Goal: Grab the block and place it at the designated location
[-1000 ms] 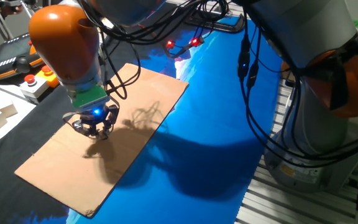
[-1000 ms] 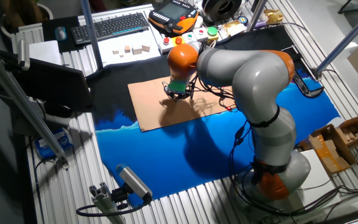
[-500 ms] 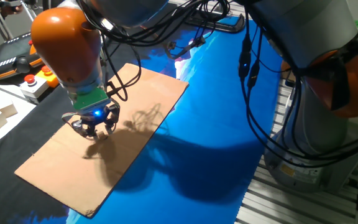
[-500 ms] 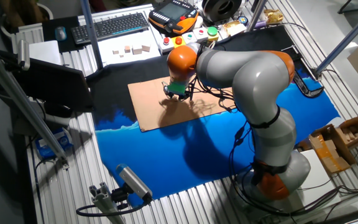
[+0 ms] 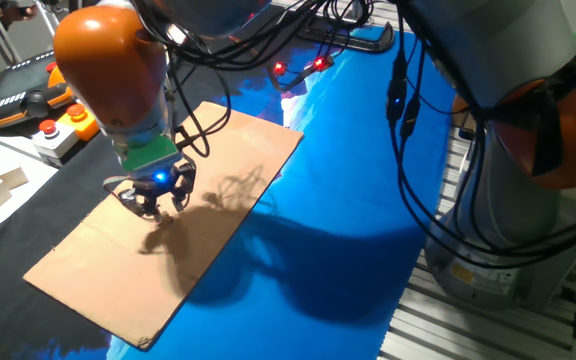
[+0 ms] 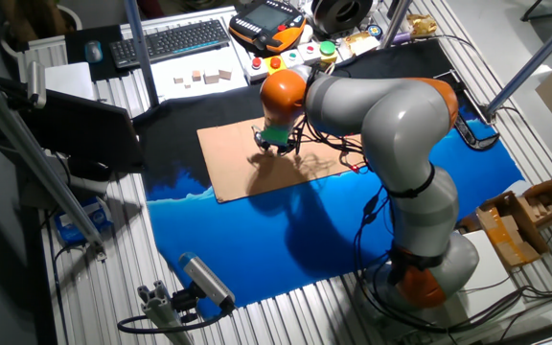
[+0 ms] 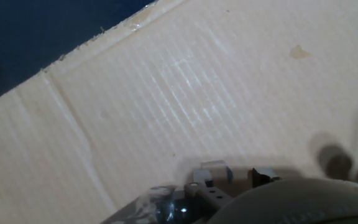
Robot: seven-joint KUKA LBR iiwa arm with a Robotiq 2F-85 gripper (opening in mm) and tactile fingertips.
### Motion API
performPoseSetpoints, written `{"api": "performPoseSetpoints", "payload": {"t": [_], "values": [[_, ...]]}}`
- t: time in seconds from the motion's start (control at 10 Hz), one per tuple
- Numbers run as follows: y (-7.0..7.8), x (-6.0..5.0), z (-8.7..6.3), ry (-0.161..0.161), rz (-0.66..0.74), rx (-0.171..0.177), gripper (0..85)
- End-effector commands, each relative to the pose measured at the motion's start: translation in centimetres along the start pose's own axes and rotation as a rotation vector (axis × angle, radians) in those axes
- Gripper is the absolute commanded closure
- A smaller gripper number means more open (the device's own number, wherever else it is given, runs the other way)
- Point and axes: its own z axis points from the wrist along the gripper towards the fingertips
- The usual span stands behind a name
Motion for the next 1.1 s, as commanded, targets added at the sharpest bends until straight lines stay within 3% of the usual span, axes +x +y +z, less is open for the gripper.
{"api": "performPoseSetpoints", "payload": {"t": [0.0, 0.2, 0.5, 0.8, 1.0], "values": [[-0.1, -0.1, -0.2, 0.003, 0.0, -0.001, 45.7], [-0.5, -0.5, -0.7, 0.01, -0.007, -0.001, 46.0], [-2.0, -2.0, -2.6, 0.036, -0.033, -0.015, 51.3], [-3.5, -3.6, -4.5, 0.057, -0.089, -0.025, 81.3], [-4.5, -4.2, -6.2, 0.053, -0.12, -0.019, 84.3]]}}
